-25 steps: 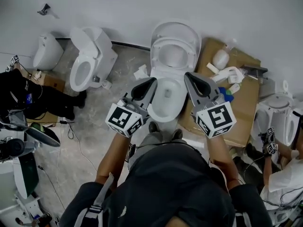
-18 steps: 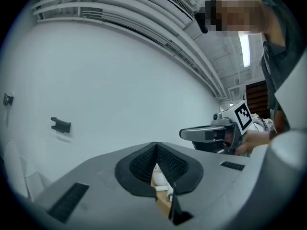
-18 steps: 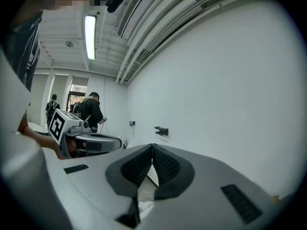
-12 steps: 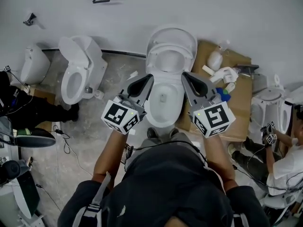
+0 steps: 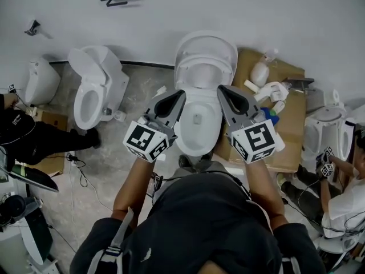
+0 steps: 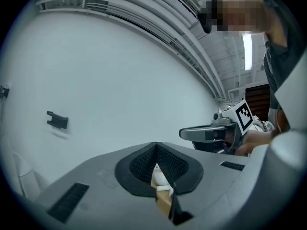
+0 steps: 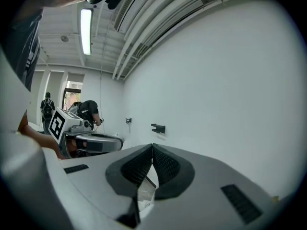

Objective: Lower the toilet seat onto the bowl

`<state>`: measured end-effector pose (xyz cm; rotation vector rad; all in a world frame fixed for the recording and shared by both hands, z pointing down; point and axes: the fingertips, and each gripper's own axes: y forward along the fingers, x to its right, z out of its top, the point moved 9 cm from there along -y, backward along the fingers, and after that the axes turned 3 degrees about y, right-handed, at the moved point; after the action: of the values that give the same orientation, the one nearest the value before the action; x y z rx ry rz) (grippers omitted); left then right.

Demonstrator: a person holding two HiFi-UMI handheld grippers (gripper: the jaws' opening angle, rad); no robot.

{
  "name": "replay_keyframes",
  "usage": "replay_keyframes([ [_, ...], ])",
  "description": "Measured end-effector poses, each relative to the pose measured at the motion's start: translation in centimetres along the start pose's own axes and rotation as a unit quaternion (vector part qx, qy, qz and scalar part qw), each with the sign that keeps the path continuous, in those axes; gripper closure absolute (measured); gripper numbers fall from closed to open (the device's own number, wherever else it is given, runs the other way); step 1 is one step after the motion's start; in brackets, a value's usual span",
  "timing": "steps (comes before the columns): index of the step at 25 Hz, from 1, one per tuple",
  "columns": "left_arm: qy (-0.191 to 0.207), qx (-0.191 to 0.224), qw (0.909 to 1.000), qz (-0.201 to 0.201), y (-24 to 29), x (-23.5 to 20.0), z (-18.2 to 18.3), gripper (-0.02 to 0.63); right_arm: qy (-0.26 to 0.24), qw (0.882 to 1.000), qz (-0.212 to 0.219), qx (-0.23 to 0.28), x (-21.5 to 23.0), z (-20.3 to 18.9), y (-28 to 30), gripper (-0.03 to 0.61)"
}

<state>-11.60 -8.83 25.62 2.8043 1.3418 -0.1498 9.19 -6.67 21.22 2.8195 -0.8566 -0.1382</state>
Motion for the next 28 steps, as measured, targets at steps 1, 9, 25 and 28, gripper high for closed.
replay_keyframes([
  [1, 0.002, -0.003, 1.0000, 0.001, 0.6, 0.0, 0.0, 0.609, 0.001, 1.000, 0.003, 0.001, 0.6, 0.0, 0.2, 0.571],
  [9, 0.008, -0.020, 0.9996, 0.021, 5.7, -0.2, -0.3, 0.609, 0.012, 1.000, 0.027, 0.009, 6.3, -0.8, 2.1, 0.571],
  [25, -0.014, -0.038, 0.9988, 0.029, 9.3, -3.8, -2.6, 0.609, 0.025, 0.999, 0.036, -0.016, 10.3, -2.7, 7.2, 0.571],
  [28, -0.021, -0.039, 0.9988, 0.019, 10.2, -5.7, -2.6, 0.609, 0.028, 0.999, 0.029, -0.024, 10.6, -2.9, 8.8, 0.571],
])
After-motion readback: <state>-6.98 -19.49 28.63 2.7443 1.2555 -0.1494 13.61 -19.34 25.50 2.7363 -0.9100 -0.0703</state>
